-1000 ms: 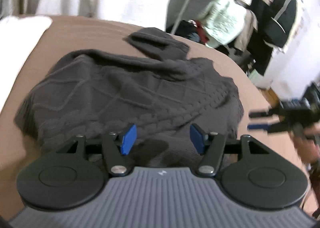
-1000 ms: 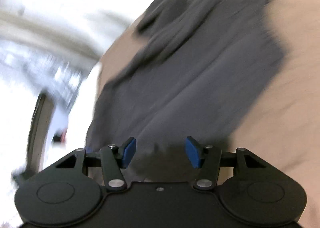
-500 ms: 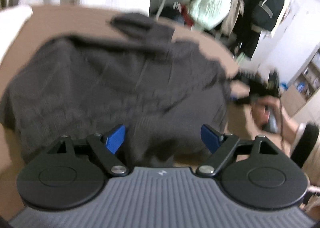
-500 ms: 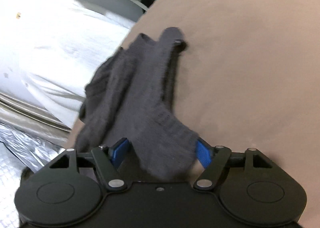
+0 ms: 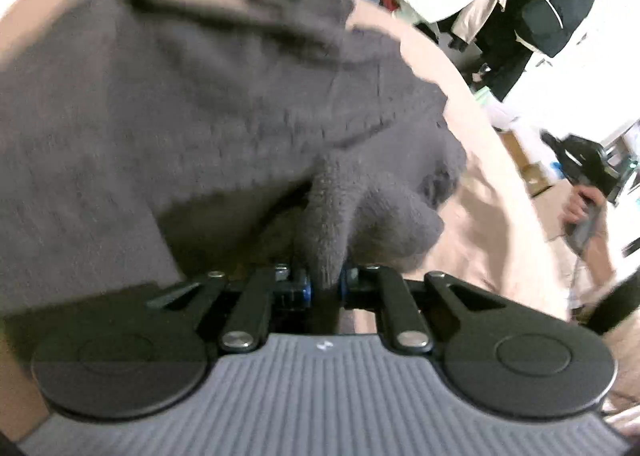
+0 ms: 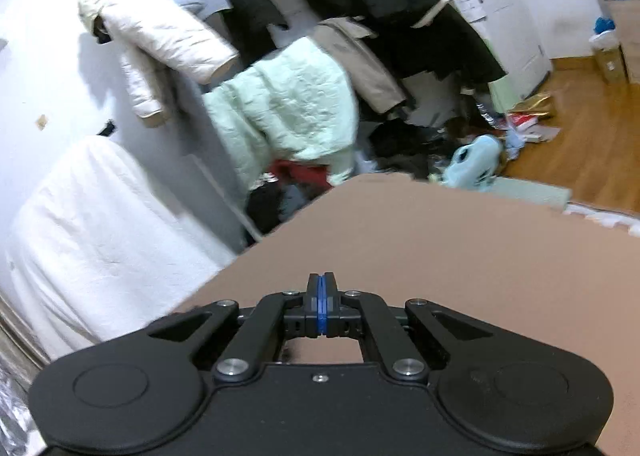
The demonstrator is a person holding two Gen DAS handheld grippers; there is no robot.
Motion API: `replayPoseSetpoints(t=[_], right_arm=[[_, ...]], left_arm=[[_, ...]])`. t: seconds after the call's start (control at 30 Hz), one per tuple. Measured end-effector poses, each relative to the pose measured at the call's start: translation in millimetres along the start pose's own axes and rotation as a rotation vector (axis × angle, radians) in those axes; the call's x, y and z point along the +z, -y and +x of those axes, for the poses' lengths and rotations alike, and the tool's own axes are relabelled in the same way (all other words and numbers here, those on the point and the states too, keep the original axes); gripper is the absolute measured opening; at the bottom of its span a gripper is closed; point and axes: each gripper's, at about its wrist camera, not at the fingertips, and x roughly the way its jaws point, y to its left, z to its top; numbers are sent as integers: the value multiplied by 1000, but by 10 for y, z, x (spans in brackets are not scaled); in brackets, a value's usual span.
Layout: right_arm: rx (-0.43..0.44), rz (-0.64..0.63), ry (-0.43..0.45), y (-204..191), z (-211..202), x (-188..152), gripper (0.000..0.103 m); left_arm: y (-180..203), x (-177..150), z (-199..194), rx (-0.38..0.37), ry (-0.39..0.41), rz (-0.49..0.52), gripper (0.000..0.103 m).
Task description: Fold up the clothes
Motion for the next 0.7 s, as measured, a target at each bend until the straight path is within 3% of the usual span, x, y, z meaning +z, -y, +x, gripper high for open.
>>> replayPoseSetpoints(t=[0.03,0.1,0.23,0.27,0.3,0.33,0.37,0.43,0.47,0.5,0.6,0.67,0.7], right_arm=[[-5,11,-42,148,-25,20,2],[2,45,-131,354,-3,-13,4],[68,42,-278,312,212,-283,12],[90,22,-331,205,330,-377,15],[111,1,-388,97,443,-462,25],[131,-13,-434,7,526,-549,44],[149,-23,-472,-70,597,-636,53],[141,-22,-509,-218,743,-794,87],[123,-6,-503,-258,808,-873,93],[111,15,-488,-284,858,-946,97],[133,-2,-427,-464,1012,-1065,98],[176,-6,-455,-604,1133,-1057,98],[194,-9,-482,-665,1200,-1041,98]], left_arm=[[71,14,-38,60,18,48,11],[131,15,-34,94,6,89,12],[23,-28,125,47,-106,21,17],[-17,-51,165,60,-130,10,26],[-58,-74,205,73,-155,-2,34],[-104,-92,237,87,-174,-14,35],[-153,-109,266,100,-190,-26,35],[-247,-116,291,111,-201,-79,31],[-261,-130,262,114,-188,-81,14],[-229,-126,198,128,-156,-53,11],[9,-74,-238,177,36,93,10],[24,-43,-576,178,145,73,11],[-38,-53,-622,209,136,53,12]])
